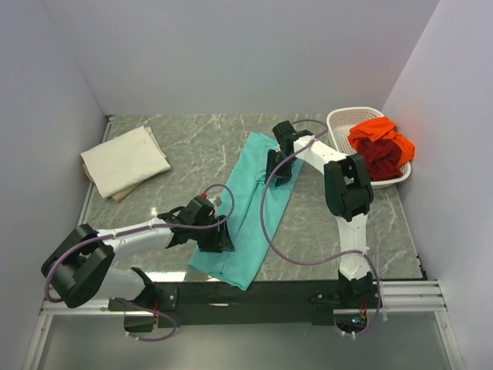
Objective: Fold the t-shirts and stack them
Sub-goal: Fold the tshirt
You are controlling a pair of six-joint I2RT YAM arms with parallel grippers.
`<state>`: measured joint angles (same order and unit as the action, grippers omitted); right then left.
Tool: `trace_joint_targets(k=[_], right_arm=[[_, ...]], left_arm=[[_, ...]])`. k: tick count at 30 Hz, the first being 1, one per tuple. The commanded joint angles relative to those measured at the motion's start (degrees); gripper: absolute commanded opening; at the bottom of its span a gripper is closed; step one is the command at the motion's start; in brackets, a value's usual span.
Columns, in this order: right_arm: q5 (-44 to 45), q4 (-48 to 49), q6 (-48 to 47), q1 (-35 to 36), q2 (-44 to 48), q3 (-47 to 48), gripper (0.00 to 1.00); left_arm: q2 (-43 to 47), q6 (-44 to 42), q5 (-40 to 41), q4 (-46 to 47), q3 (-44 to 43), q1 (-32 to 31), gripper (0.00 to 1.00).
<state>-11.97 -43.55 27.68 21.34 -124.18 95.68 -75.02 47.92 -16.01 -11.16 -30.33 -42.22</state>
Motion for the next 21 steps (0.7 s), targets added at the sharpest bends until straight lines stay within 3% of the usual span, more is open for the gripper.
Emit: trace_joint_targets(k=[1, 15, 21], right_arm=[[-0.1, 0.4, 1.1, 0.0, -2.9, 4.3, 0.51], [2.9, -8.3, -0.1, -0.2, -16.9, 28.6, 0.51], [1.5, -9.4, -0.8, -0.3, -19.1, 33.3, 0.51]], left_arm=[[-4.2, 0.9, -1.4, 0.7, -1.8, -1.3, 0.58], [-16.2, 2.2, -2.6, 2.9, -12.7, -5.9, 0.58], [-16.8, 2.4, -1.8, 3.1, -15.6, -6.8, 0.59]])
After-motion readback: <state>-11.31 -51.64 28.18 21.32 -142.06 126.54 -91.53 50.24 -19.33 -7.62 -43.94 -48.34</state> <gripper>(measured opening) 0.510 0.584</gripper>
